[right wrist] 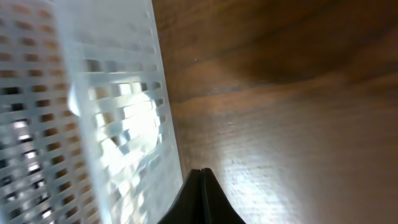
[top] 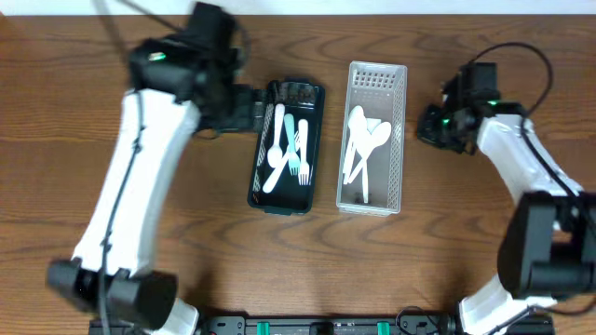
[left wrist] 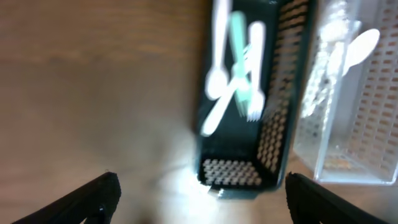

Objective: Pack container

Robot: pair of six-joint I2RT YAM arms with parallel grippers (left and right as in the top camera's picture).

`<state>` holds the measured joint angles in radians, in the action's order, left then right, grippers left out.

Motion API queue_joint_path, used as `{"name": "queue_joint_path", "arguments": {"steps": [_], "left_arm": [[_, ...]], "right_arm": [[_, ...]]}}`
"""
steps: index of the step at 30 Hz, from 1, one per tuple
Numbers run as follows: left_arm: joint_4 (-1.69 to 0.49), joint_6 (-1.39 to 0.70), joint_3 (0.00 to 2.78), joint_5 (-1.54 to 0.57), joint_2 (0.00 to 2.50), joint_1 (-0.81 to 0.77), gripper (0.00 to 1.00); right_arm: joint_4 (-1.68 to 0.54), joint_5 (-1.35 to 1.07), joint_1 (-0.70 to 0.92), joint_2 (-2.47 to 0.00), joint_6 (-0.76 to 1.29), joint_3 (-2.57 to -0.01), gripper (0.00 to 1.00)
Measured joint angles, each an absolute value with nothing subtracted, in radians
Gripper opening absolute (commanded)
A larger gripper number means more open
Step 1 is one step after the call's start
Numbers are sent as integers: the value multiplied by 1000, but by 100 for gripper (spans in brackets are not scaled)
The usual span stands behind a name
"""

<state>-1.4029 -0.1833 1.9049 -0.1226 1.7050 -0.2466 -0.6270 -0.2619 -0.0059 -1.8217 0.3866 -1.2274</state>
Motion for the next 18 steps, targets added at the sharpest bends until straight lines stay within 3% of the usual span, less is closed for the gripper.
{"name": "queue_joint_path", "arguments": {"steps": [11, 18], "left_arm": [[-1570, -183, 1905, -16, 1571, -16, 90], [-1571, -179, 1905, -2, 1554, 20, 99]], "right_arm": [[-516, -439, 50, -1965, 354, -1216, 1], [-489, -557, 117, -1966, 277, -1216, 1]]}}
